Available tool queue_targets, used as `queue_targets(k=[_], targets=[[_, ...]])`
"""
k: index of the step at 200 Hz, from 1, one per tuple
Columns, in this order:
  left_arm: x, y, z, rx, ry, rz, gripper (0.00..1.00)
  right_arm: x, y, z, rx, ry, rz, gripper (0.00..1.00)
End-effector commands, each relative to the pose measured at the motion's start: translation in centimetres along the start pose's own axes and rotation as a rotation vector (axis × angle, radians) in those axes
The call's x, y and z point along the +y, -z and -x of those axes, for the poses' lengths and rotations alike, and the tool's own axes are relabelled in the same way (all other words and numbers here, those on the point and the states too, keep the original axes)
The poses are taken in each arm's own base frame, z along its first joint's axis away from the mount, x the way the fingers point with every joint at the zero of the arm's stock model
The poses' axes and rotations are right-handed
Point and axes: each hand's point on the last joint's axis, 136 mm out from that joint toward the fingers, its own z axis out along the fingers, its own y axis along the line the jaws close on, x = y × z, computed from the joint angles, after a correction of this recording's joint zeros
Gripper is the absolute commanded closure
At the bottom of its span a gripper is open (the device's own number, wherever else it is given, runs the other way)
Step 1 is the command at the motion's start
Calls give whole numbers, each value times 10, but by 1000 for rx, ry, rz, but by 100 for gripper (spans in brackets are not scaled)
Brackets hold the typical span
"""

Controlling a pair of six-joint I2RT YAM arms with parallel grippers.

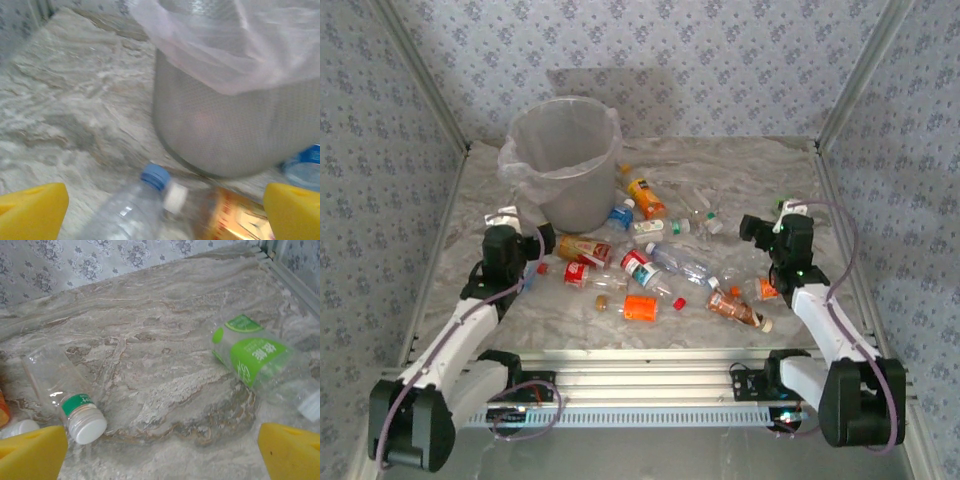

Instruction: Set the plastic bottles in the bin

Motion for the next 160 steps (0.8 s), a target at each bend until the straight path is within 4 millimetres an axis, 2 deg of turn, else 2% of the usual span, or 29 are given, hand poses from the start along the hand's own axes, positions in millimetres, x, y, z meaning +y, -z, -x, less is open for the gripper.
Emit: queue_targets(k=[1, 21, 38, 75, 95, 121, 136, 160], targets=[[-17, 21, 2, 51, 105, -43, 0, -6, 15, -9, 77, -103, -50, 0], [-54, 39, 15, 42, 92, -175, 0, -28, 30, -13, 127, -194, -187, 0], [-84, 56, 31, 38, 43, -277, 0, -29, 34, -14, 179, -183, -176, 0], [-155, 90, 63, 39, -70, -549, 0, -27, 30, 8, 170, -96, -123, 0], [-188, 103, 72, 81, -120, -690, 0, -30, 17, 15, 212, -90, -87, 0], [-228, 117, 78, 135, -197, -867, 0, -41, -9, 16, 289, -87, -53, 0], [-246, 124, 80, 164, -266, -947, 0, -51, -26, 20, 307, -67, -37, 0], [-268, 132, 82, 223, -357, -1038, 0, -49, -47, 18, 380, -4, -1, 0]])
